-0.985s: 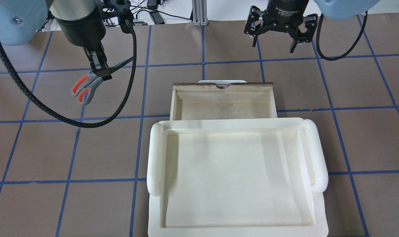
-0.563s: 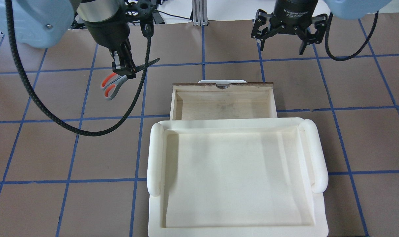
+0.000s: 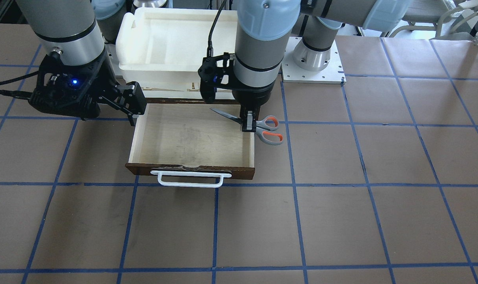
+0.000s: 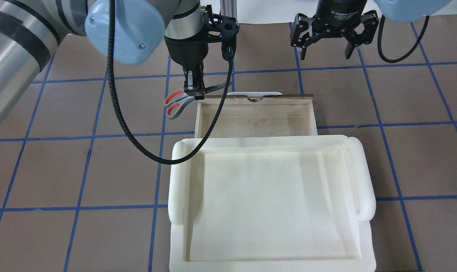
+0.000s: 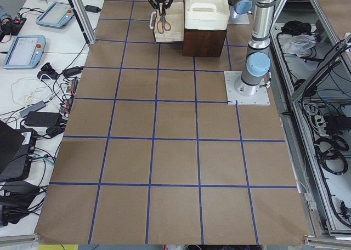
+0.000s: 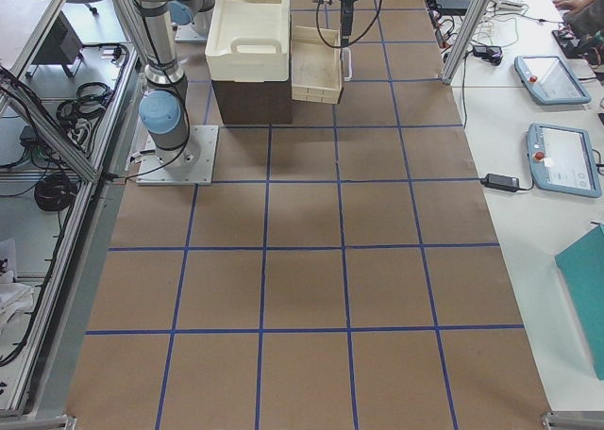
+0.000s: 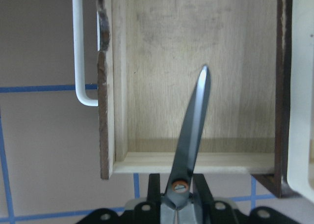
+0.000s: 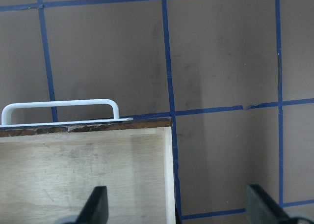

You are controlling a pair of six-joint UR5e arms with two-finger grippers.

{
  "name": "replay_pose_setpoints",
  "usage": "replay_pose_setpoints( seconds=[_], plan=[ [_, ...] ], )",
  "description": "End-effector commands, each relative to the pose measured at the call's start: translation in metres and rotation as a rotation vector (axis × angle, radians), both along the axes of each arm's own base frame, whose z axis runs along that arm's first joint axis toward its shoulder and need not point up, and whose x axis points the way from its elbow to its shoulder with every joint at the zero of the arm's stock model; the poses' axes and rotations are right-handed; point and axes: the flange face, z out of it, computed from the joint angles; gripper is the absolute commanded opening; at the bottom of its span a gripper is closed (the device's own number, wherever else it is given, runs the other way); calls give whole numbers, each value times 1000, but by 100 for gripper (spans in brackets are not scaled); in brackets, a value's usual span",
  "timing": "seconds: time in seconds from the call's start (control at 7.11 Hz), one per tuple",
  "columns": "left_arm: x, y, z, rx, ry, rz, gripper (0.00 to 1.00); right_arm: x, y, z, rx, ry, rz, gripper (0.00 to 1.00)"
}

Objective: Place scissors in drawer with both arms

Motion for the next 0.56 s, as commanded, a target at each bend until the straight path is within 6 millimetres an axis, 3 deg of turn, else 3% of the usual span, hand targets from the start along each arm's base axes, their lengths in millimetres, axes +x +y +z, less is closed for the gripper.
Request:
replay_pose_setpoints(
  seconds=[0.0,0.28,0.42],
  plan=[
    [-50,15,-28,36,-25,-30,0,-23,-6,0,9,-7,-18,100],
    [-79,26,-41,29,-30,-27,0,-30,-8,1,4,-9,-30,100],
    [-85,24,-47,22,-28,-11,0,-31,-9,1,1,-7,-32,100]
  ],
)
